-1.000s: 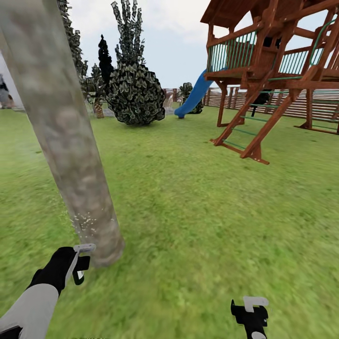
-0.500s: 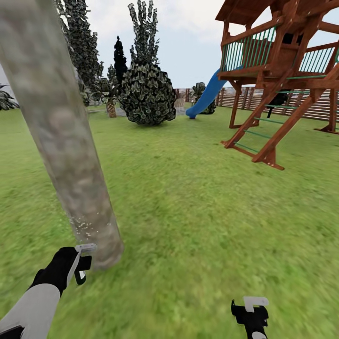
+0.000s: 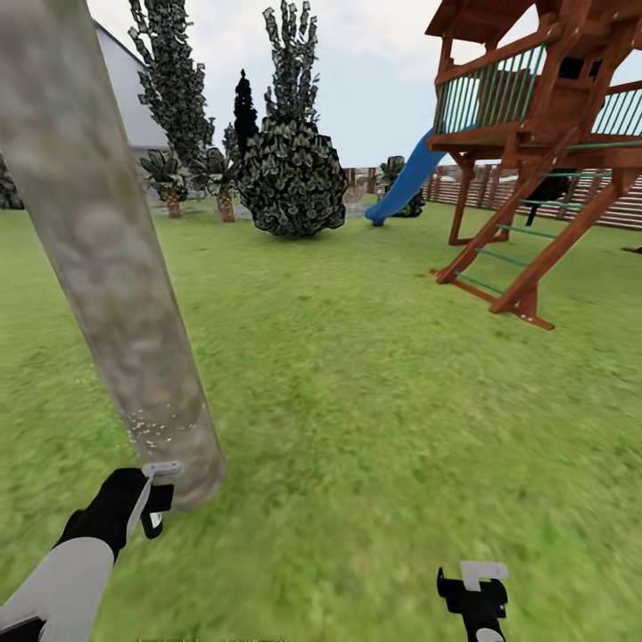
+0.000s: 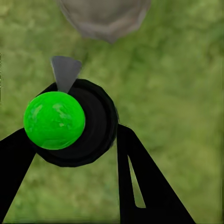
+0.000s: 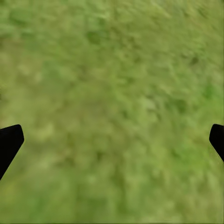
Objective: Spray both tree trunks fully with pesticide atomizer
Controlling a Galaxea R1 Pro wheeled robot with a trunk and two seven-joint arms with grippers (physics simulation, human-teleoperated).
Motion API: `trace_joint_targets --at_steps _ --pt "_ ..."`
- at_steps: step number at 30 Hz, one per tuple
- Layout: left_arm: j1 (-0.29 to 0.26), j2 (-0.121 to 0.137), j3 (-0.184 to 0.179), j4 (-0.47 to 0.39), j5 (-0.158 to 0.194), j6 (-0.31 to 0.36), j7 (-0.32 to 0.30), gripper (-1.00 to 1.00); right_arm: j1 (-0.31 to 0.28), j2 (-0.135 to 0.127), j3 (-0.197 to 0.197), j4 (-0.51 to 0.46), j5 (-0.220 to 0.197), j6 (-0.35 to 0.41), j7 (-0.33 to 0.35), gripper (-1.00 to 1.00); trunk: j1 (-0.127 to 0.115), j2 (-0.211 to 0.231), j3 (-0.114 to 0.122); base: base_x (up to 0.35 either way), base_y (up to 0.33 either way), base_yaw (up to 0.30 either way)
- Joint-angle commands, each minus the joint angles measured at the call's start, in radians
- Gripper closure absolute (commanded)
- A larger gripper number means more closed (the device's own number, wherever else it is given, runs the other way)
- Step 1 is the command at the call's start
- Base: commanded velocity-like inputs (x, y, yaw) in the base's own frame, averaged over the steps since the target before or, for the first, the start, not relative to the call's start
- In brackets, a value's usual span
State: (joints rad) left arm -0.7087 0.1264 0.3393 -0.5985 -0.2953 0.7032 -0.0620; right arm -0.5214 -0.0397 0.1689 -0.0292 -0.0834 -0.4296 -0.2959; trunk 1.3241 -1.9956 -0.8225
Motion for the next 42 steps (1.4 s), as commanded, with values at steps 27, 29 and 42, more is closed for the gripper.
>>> trace_joint_targets --at_steps 27,29,42 --pt "0.0 0.0 -0.001 -0.001 -0.01 0.004 -0.006 1.0 0.0 0.0 0.009 0.0 -0.009 -0.003 -0.002 -1.0 0.0 0.0 -0.001 0.122 -0.273 0.188" --pt "-0.001 -0.001 -0.002 -0.001 -0.011 0.004 -0.006 1.0 0.0 0.001 0.008 0.0 -0.009 -0.003 -0.002 -1.0 0.0 0.0 -0.001 0.141 -0.272 0.273" --pt "-0.001 0.001 0.004 -0.003 -0.012 0.004 -0.006 1.0 0.0 0.0 0.008 0.0 -0.009 -0.002 -0.002 -1.0 0.0 0.0 -0.001 0.139 -0.272 0.078"
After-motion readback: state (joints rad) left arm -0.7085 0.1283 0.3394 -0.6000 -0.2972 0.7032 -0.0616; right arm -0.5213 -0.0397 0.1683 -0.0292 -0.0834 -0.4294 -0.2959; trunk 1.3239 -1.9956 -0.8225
